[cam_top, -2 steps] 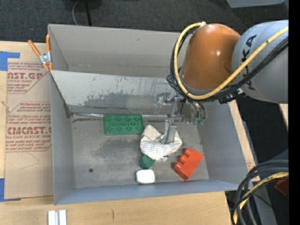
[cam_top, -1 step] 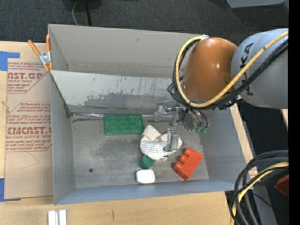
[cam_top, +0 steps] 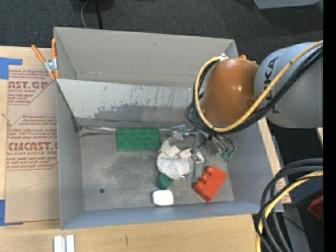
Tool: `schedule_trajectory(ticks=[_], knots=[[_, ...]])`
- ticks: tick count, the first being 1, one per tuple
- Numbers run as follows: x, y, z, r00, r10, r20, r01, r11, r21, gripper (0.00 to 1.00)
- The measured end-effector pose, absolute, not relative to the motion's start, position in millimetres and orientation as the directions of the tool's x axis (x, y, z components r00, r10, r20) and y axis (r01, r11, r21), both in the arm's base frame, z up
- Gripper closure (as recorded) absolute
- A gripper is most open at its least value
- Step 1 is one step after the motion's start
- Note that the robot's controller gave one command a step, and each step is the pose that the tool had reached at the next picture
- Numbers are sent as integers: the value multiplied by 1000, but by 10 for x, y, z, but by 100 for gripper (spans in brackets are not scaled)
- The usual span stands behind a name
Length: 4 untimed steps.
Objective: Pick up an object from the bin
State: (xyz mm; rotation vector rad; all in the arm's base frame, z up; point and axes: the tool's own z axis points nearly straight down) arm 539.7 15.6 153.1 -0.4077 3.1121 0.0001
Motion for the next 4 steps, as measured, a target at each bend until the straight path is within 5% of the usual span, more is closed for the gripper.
schedule_trajectory(ticks=[1, 2, 4], knots=[[5469, 85, 1237, -836, -549, -3, -549, 836, -1, 0], [5585, 23, 728, -792, -610, -10, -610, 792, -2, 100], [5586, 23, 728, -792, -610, -10, -610, 793, -2, 100]])
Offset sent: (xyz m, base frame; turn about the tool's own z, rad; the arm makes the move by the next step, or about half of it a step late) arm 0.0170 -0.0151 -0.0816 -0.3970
